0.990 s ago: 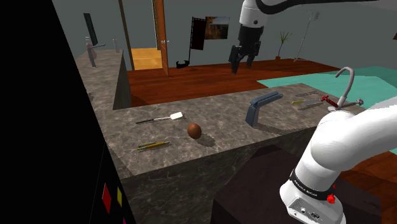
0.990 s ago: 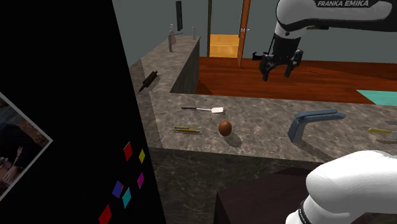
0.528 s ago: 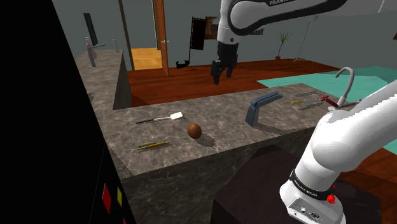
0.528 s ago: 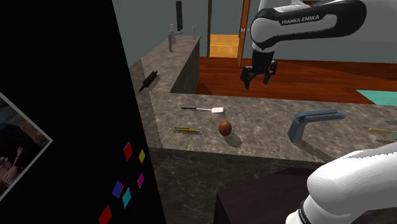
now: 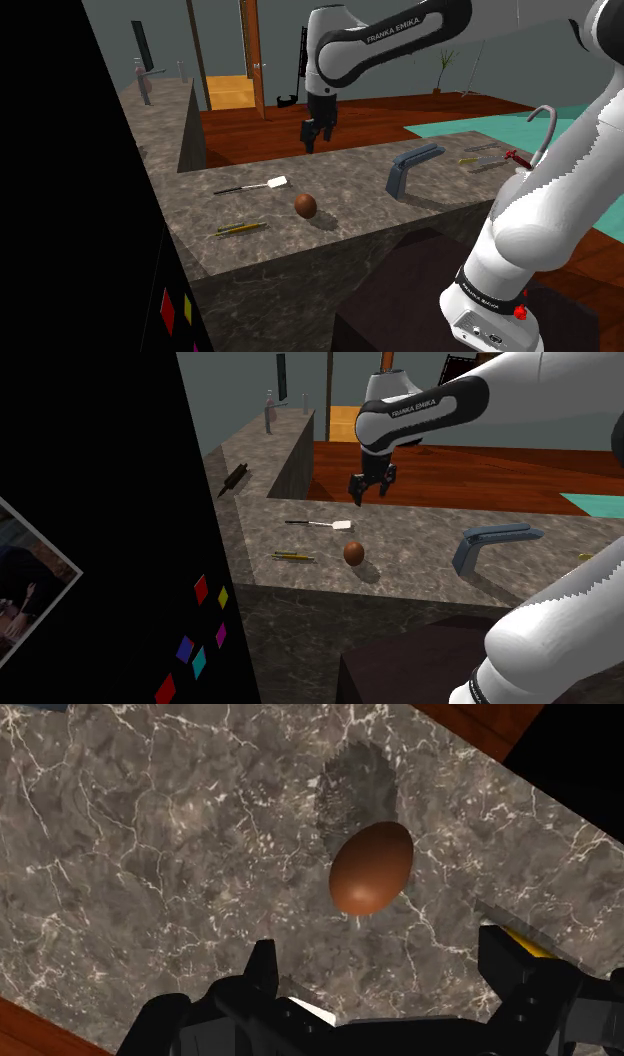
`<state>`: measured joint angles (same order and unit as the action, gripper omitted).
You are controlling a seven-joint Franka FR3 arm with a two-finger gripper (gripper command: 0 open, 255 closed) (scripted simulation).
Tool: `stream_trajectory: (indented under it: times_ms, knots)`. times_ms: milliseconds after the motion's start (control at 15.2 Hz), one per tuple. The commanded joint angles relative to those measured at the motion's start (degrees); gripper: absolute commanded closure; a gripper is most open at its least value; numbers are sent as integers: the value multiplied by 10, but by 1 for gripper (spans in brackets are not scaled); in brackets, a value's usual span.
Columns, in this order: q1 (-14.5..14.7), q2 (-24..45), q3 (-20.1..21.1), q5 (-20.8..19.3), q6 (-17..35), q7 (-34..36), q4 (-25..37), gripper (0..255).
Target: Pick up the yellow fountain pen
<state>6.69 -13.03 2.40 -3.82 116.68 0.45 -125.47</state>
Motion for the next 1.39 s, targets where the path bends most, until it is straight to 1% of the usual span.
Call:
stream_trajectory:
  times_ms: [0, 330, 660, 990, 1320]
  knots:
    - [7, 33, 5, 2, 21, -9, 9, 0]
    - [23, 127, 20, 3, 59, -29, 54, 0]
    - [39, 221, 36, -2, 86, -47, 110, 0]
    - [57, 316, 51, -12, 101, -62, 177, 0]
    - [79, 411, 63, -25, 106, -78, 256, 0]
